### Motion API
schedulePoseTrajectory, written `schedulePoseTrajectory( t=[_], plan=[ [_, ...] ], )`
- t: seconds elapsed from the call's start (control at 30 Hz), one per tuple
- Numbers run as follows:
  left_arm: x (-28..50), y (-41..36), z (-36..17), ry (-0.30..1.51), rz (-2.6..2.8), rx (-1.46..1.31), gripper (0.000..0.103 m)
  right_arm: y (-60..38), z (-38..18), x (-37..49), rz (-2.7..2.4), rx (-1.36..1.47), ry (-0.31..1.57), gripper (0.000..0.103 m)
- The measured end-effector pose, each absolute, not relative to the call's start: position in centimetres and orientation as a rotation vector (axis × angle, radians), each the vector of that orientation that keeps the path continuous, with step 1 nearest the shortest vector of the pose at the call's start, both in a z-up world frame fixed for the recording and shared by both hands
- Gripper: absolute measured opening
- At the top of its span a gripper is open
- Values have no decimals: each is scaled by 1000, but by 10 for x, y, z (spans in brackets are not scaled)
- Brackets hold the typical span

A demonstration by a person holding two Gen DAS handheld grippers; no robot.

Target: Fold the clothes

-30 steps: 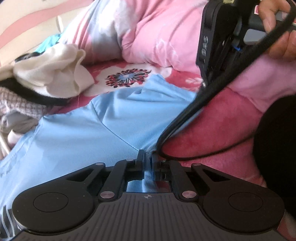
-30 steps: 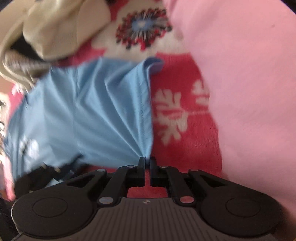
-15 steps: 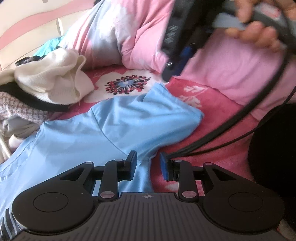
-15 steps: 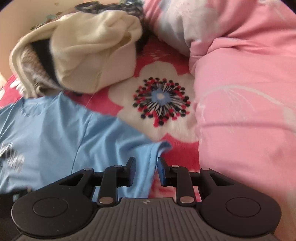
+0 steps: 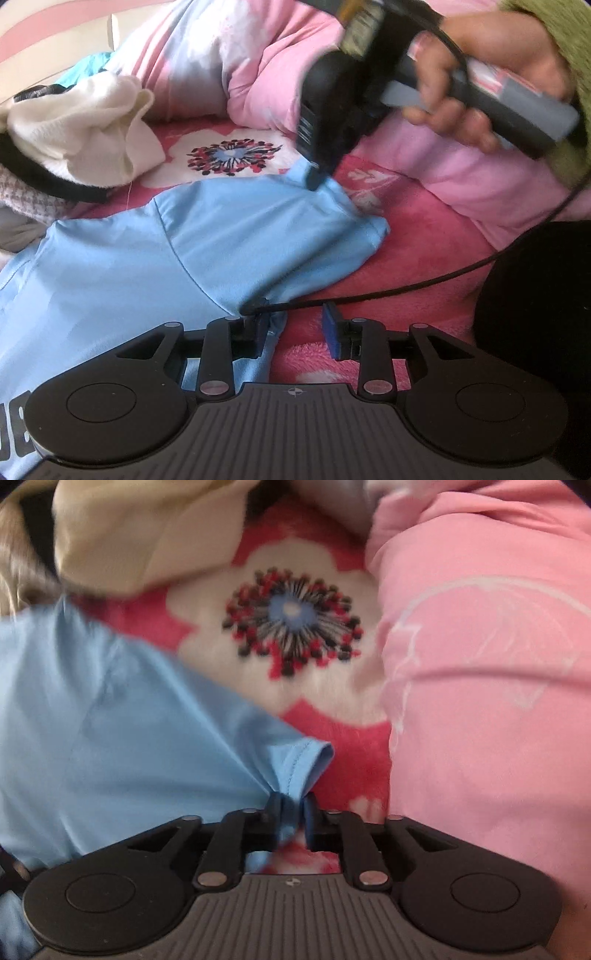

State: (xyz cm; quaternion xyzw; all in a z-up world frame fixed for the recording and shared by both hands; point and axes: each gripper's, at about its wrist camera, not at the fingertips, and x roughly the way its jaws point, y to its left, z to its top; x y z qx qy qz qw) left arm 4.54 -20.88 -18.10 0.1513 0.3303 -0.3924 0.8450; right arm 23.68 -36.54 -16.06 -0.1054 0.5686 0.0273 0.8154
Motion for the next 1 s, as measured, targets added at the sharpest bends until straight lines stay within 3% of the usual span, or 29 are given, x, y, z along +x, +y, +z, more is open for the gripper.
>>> schedulePoseTrajectory(
  t=[0.37, 0.53, 0.8, 1.0],
  plan=[
    [45, -209, -181, 696, -832, 326, 32, -353, -108, 229, 66, -281, 1087, 45],
    [45, -209, -182, 701, -825, 320, 32, -351, -95, 249, 154, -244, 1001, 49],
    [40, -209, -181, 692, -813, 334, 33, -348, -135, 302, 384, -324, 1123, 51],
    [42, -207, -182, 685, -817, 332, 33, -354, -125, 304, 490, -293, 1132, 50]
  ],
)
